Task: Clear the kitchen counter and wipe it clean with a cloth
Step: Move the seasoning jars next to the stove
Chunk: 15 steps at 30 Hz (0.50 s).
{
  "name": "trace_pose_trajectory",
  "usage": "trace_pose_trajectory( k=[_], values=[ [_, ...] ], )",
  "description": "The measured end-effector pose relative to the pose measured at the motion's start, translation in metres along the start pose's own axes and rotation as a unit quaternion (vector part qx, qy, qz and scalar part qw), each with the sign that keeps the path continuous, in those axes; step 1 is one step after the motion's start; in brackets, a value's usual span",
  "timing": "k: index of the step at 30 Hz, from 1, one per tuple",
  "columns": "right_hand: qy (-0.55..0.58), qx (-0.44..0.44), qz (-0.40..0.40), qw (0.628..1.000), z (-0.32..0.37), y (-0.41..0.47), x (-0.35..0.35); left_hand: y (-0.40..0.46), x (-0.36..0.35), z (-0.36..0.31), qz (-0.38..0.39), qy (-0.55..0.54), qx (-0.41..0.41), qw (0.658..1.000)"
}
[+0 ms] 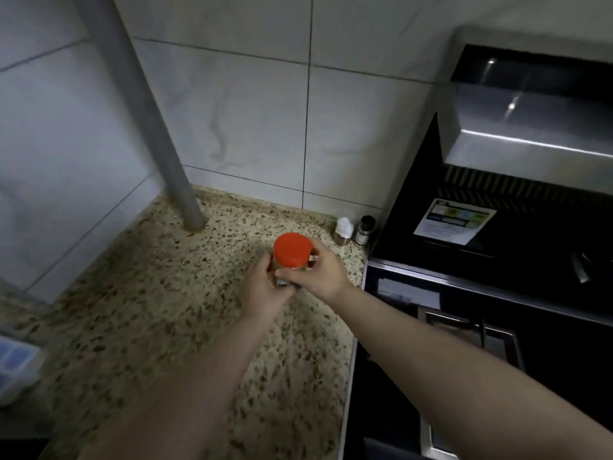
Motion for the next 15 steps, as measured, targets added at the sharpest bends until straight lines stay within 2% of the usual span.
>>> trace_pose_trajectory(
  k=[5, 10, 15],
  values=[
    [0.029, -0.040, 0.034, 0.998, -0.036, 0.027, -0.007, 0.038, -0.024, 0.032, 0.018, 0.018, 0.008, 1.000],
    [0.144, -0.160, -0.008, 0.977, -0.095, 0.043, -0.009, 0.077, -0.054, 0.043, 0.057, -0.025, 0.031, 0.998],
    [0.211, -0.216, -0.053, 0.952, -0.134, 0.062, -0.013, 0.106, -0.078, 0.048, 0.109, -0.050, 0.034, 0.992]
  ],
)
Point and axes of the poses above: each hand's wrist, its own y-axis towards the middle knuckle, its own x-axis out of the back of the hand, z = x × y, the point moved 6 cm from there along y, towards the middle knuckle, and after that the axes turned 1 degree about z, right-handed, at the moved point
